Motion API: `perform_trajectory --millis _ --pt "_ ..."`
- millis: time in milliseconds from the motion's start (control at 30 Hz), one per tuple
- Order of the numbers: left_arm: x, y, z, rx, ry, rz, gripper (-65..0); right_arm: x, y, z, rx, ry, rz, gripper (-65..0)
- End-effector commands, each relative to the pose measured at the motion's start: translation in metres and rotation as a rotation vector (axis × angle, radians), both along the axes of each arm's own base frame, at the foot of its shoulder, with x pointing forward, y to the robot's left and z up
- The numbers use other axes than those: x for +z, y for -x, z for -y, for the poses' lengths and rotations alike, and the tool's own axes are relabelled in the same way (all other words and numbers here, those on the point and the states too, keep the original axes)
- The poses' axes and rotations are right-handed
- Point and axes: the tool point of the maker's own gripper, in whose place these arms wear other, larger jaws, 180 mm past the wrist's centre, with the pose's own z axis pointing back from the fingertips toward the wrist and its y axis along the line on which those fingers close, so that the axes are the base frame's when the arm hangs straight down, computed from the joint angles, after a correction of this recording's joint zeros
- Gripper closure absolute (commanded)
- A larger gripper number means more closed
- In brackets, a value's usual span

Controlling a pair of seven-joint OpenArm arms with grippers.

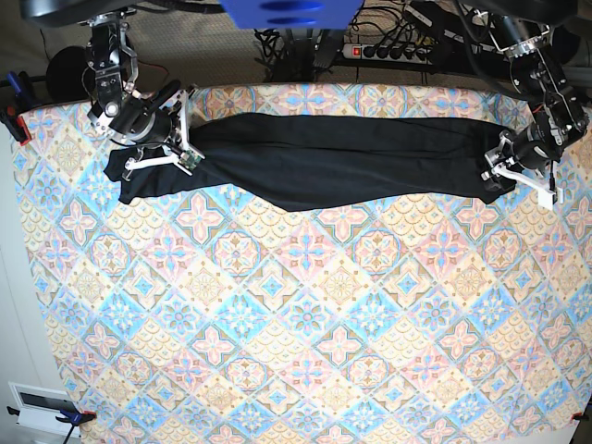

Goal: Layout the t-shirt on the table in an organized manner, then fold the t-shirt properly
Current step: 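Hold both strip ends with both grippers, keeping the strip taut, then release the strip end with the left gripper and move it inward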

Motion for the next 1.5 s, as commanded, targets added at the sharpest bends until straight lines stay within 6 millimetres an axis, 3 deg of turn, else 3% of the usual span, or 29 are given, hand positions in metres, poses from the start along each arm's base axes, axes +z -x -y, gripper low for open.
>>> perform_trajectory --millis 0,200,433,667,900,1267,1367,1467 --pt "0.014 -0.008 -0.008 0.0 -0.027 0.043 -34.5 0.006 -0.005 0.001 0.002 -0.005 0.026 0.0" --pt "0.017 -0.008 -0.012 0.014 -0.021 0.054 -34.5 0.027 -0.041 0.002 0.003 0.0 0.119 -1.3" --pt "0.043 -0.009 -0.035 0.045 0.012 0.124 -34.8 0.022 -0.031 0.001 0.007 -0.002 0.098 -16.2" --pt "0.051 -0.007 -0.05 0.016 -0.046 0.101 -34.8 0.023 -0.03 0.0 0.009 -0.004 0.098 -17.7" --pt "0.014 0.005 -0.066 0.085 0.023 -0.002 -34.8 0.022 -0.029 -0.002 0.013 -0.007 0.098 -17.7" --pt "-0.007 -0.001 -0.035 0.002 0.055 -0.055 -34.9 0.022 -0.03 -0.003 0.013 -0.011 0.099 -17.7" --pt "-0.027 0.006 -0.021 -0.036 0.076 -0.123 -34.9 0.022 -0.03 -0.003 0.013 -0.011 0.099 -17.7" --pt "-0.039 0.014 -0.021 -0.026 0.097 -0.162 -34.9 0.022 -0.03 -0.003 0.013 -0.011 0.099 -17.7"
